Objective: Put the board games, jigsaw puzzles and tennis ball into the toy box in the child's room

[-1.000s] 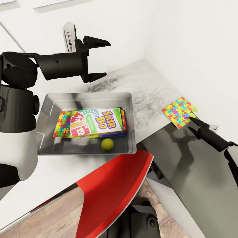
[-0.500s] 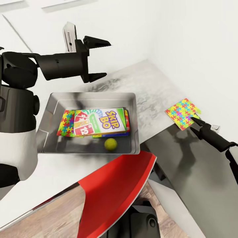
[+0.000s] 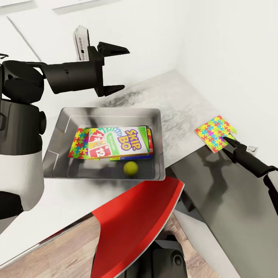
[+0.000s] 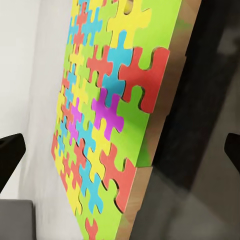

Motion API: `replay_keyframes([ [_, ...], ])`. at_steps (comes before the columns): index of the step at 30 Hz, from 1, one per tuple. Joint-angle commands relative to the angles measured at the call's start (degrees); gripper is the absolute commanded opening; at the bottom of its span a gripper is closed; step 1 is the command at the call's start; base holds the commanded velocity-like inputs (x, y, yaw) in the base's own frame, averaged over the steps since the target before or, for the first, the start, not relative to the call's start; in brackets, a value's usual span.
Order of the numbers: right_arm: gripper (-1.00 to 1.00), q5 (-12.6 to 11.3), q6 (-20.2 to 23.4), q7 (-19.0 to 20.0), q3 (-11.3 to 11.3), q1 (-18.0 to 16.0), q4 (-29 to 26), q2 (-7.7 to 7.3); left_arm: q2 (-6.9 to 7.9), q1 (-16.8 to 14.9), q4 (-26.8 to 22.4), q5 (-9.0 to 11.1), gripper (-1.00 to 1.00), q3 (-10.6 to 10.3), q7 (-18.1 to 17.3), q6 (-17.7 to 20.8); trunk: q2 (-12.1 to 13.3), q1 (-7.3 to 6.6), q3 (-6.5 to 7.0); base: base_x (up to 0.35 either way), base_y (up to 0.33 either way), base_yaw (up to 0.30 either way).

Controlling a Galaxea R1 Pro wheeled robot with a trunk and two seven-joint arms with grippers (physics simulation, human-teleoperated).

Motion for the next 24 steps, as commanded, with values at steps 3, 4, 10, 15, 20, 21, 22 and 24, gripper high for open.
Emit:
replay_keyframes([
  [3, 1.0, -0.2, 0.4, 0.0, -0.1, 0.0, 0.0, 0.03, 0.02, -0.1, 0.0, 0.4, 1.0, 0.0, 0.4, 0.0, -0.1, 0.03, -0.07, 0.0, 0.0, 0.005],
  [4, 1.0, -0.2, 0.4, 0.0, -0.1, 0.0, 0.0, 0.04, 0.02, -0.1, 0.0, 0.4, 1.0, 0.0, 0.4, 0.0, -0.1, 0.03, -0.07, 0.0, 0.0, 0.003],
  [10, 1.0, -0.2, 0.4, 0.0, -0.1, 0.0, 0.0, 0.05, 0.02, -0.1, 0.0, 0.4, 1.0, 0.0, 0.4, 0.0, -0.1, 0.03, -0.07, 0.0, 0.0, 0.002],
  [15, 1.0, -0.2, 0.4, 0.0, -0.1, 0.0, 0.0, 0.09, 0.02, -0.1, 0.0, 0.4, 1.0, 0.0, 0.4, 0.0, -0.1, 0.03, -0.07, 0.0, 0.0, 0.001],
  [20, 1.0, -0.2, 0.4, 0.0, -0.1, 0.0, 0.0, 0.18, 0.02, -0.1, 0.0, 0.4, 1.0, 0.0, 0.4, 0.0, -0.1, 0.03, -0.07, 0.0, 0.0, 0.0],
  [21, 1.0, -0.2, 0.4, 0.0, -0.1, 0.0, 0.0, 0.19, 0.02, -0.1, 0.0, 0.4, 1.0, 0.0, 0.4, 0.0, -0.1, 0.03, -0.07, 0.0, 0.0, 0.006],
  [22, 1.0, -0.2, 0.4, 0.0, -0.1, 0.0, 0.0, 0.22, 0.02, -0.1, 0.0, 0.4, 1.0, 0.0, 0.4, 0.0, -0.1, 0.03, -0.07, 0.0, 0.0, 0.025],
  [24, 1.0, -0.2, 0.4, 0.0, -0.1, 0.0, 0.0, 0.22, 0.02, -0.1, 0.0, 0.4, 1.0, 0.0, 0.4, 0.0, -0.1, 0.03, -0.07, 0.0, 0.0, 0.058],
])
